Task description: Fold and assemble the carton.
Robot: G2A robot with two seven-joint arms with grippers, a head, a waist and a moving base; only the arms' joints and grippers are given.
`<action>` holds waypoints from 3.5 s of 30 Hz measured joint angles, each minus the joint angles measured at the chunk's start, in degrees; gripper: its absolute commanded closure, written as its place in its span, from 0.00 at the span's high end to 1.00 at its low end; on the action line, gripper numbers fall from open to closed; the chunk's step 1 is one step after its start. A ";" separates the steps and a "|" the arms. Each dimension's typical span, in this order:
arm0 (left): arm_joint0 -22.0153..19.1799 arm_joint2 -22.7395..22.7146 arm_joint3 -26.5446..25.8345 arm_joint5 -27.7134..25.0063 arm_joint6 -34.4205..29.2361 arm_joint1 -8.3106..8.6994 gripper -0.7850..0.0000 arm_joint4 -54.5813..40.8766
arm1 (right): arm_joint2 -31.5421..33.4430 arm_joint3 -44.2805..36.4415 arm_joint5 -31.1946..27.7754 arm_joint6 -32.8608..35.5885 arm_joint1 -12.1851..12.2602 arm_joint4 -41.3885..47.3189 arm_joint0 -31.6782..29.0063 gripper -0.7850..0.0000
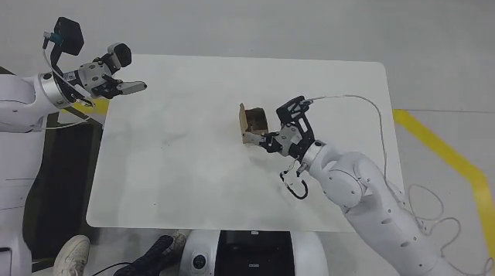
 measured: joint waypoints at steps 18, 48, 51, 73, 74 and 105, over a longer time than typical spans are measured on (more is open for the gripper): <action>0.00 0.00 0.00 0.00 0.00 0.00 1.00 0.00 | -9.85 2.93 15.51 5.71 -3.66 -15.06 4.83 1.00; 0.00 0.00 0.00 0.00 0.00 0.00 1.00 0.00 | -5.89 3.26 23.17 9.19 -5.80 -19.59 1.15 1.00; 0.00 0.00 0.00 0.00 0.00 0.00 1.00 0.00 | -4.30 3.14 24.67 9.31 -5.69 -20.76 0.04 1.00; 0.00 0.00 0.00 0.00 0.00 0.00 1.00 0.00 | 6.21 1.82 27.61 10.10 -5.67 -25.45 -2.05 1.00; 0.00 0.00 0.00 0.00 0.00 0.00 1.00 0.00 | 6.36 2.02 27.65 10.21 -5.73 -25.58 -1.89 1.00; 0.00 0.00 0.00 0.00 0.00 0.00 1.00 0.00 | -4.30 1.62 31.03 12.56 -10.18 -36.09 2.24 1.00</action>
